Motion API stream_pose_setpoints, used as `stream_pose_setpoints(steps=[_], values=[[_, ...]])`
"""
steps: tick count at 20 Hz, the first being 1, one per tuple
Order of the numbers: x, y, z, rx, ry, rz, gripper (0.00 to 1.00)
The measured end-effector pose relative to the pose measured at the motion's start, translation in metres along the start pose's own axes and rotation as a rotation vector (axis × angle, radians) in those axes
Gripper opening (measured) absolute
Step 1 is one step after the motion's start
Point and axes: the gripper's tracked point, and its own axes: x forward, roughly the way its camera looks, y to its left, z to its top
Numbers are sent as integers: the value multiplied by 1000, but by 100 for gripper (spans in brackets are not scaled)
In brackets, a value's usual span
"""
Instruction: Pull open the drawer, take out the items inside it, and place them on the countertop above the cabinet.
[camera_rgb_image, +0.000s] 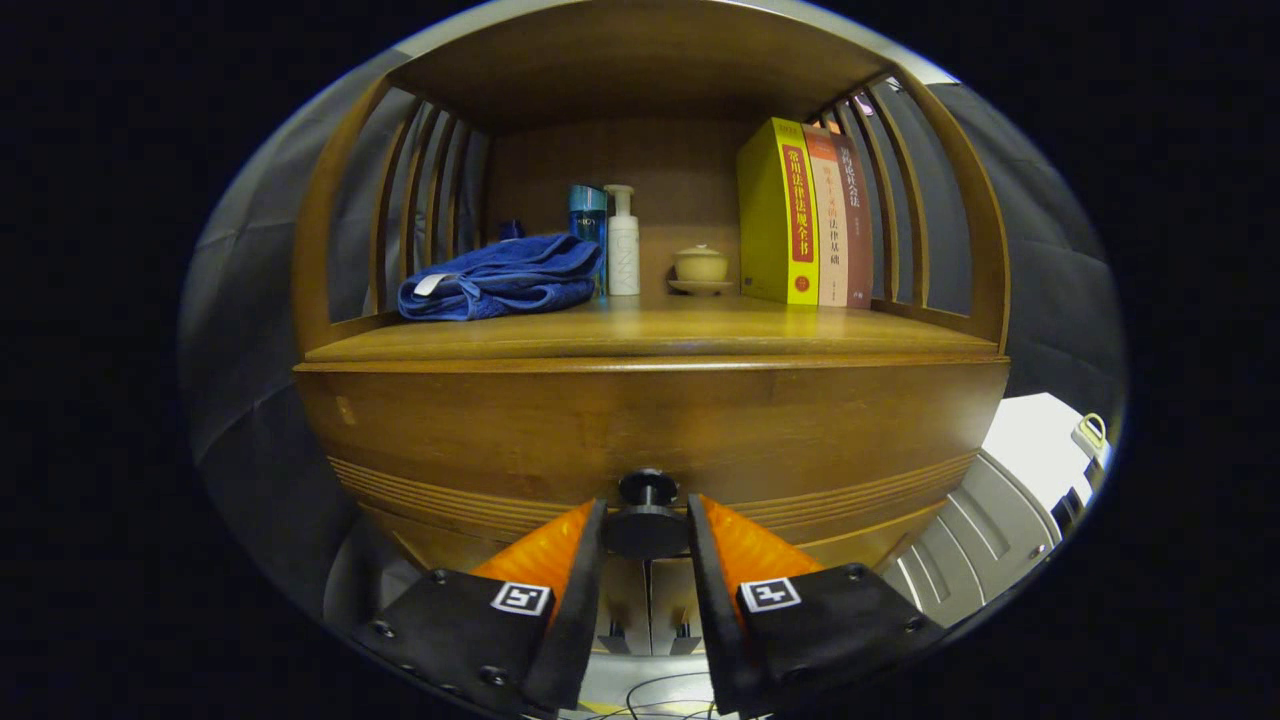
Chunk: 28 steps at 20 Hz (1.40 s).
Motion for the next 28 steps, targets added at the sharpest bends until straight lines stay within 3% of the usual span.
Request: stream_pose_setpoints(steps=[11, 28], values=[[-11, 1, -4, 23, 35, 17, 47], [-124, 1, -38, 56, 81, 16, 47]])
